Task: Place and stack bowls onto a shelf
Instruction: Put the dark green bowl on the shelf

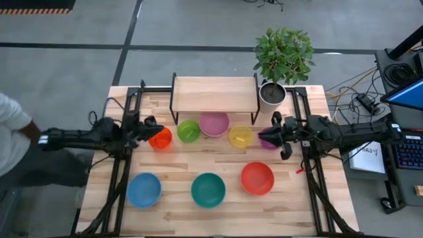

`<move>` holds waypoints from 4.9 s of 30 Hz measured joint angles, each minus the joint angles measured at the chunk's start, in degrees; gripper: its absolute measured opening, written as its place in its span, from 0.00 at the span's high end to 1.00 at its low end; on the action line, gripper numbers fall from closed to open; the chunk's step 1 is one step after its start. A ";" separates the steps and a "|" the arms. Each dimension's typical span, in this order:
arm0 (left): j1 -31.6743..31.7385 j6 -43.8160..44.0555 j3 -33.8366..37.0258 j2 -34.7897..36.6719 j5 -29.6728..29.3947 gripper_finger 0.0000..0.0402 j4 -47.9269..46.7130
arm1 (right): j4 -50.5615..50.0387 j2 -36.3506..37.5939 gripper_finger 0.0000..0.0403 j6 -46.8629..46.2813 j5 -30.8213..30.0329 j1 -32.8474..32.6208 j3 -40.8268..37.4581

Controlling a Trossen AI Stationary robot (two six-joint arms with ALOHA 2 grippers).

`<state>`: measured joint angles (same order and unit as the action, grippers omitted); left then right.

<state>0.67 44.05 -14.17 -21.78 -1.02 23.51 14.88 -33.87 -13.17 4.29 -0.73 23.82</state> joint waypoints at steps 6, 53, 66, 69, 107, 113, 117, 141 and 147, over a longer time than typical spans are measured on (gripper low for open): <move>-5.06 0.00 -15.08 -16.78 -0.88 0.91 -25.44 | -5.95 -2.16 0.89 1.27 0.00 0.00 3.99; -24.20 -3.22 -47.08 -75.95 -12.05 0.49 -46.08 | -11.87 -5.28 0.89 3.45 0.63 0.00 3.36; -24.20 0.72 -47.08 -76.64 -12.00 0.81 -45.91 | -12.05 -8.35 0.89 3.10 0.63 0.00 3.36; -24.20 1.74 -47.08 -76.64 -12.02 0.95 -45.89 | -12.08 -8.97 0.89 2.56 0.63 0.00 3.36; 17.49 -30.81 -78.82 -64.96 -6.82 1.00 -74.76 | -12.86 -11.23 0.89 6.54 0.63 0.00 3.28; 25.44 -32.99 -78.55 -65.18 -6.82 1.00 -75.17 | -12.88 -11.23 0.89 6.16 0.61 0.00 3.28; 30.99 -33.92 -78.38 -65.83 -6.82 1.00 -76.28 | -12.89 -11.23 0.89 6.14 0.61 0.00 3.28; 41.28 -36.94 -78.31 -71.81 -7.14 0.96 -78.03 | -12.88 -11.23 0.89 6.12 0.59 0.00 3.28; 41.87 -36.99 -78.47 -71.81 -7.43 0.93 -78.01 | -12.89 -11.23 0.89 5.91 0.59 0.00 3.28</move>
<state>42.54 7.06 -92.64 -93.58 -8.45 -54.50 1.99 -45.10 -7.26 4.89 -0.73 27.09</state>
